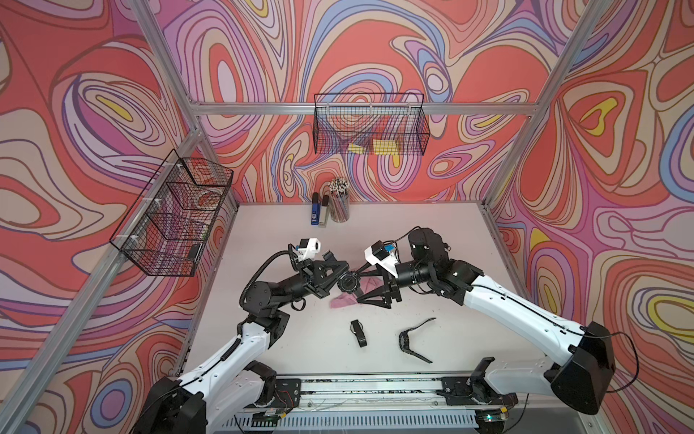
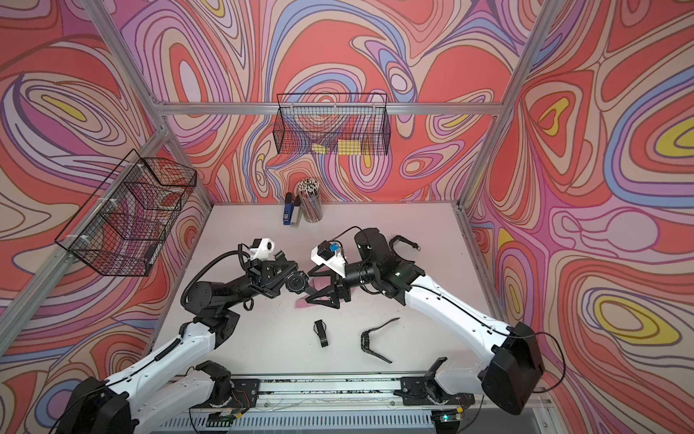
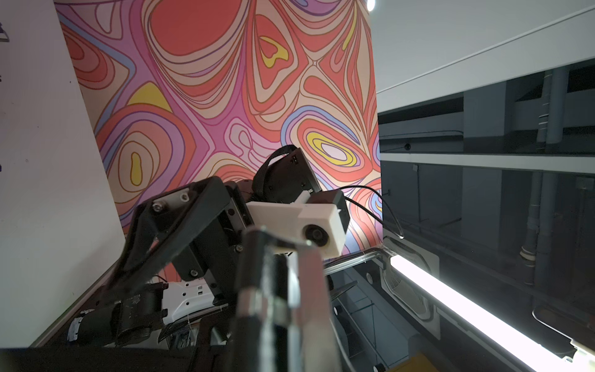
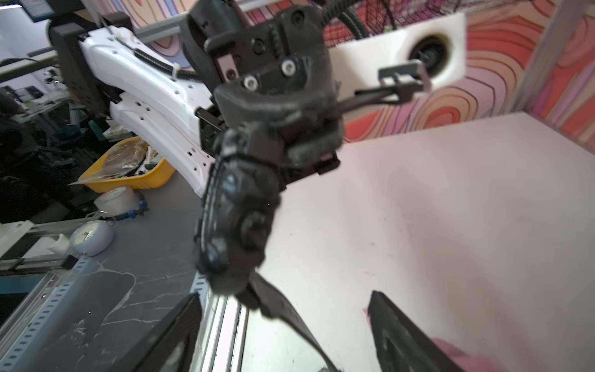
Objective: Wipe the watch dial
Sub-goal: Adjust the watch, then pick up the cleaning item at the center of the board.
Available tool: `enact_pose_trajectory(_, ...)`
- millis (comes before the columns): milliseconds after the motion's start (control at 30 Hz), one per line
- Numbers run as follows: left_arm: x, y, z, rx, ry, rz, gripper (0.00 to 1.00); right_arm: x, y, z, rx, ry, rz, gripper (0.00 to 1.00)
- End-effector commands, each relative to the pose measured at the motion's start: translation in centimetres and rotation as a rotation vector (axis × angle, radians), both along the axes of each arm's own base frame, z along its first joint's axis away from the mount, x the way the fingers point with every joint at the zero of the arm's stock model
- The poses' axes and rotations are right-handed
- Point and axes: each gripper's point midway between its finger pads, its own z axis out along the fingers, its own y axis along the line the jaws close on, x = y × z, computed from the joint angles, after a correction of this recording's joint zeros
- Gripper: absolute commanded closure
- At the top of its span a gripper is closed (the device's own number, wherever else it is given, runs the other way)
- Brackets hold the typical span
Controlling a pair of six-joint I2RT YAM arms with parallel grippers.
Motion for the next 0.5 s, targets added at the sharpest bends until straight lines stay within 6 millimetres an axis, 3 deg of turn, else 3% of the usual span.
enact_pose_trajectory(0,-0.6,1.8,2.5,-0.099,-0.086,0.059,1.00,2.8,-2.5,-0.9,-0.015,0.058,-0.220,0.02)
enact_pose_trajectory(133,-0.4,2.7,3.1,-0.118,-0.091,0.097,1.00,7.0,-5.5,-3.7,-0.116,0.101,-0.500,0.02)
enact_pose_trajectory(200,-0.3,2.9,3.1,-0.112,-0.088,0.113,1.00,9.7,-6.6,-6.2,-0.205,0.148,-0.651,0.02)
enact_pose_trajectory(300,0.2,2.9,2.3,-0.077,-0.066,0.146,1.00,12.2,-6.1,-10.5,-0.329,0.273,-0.721,0.02)
enact_pose_trajectory(467,0.5,3.4,1.4,-0.065,-0.033,0.196,1.00,13.7,-4.4,-17.3,-0.518,0.333,-0.801,0.02)
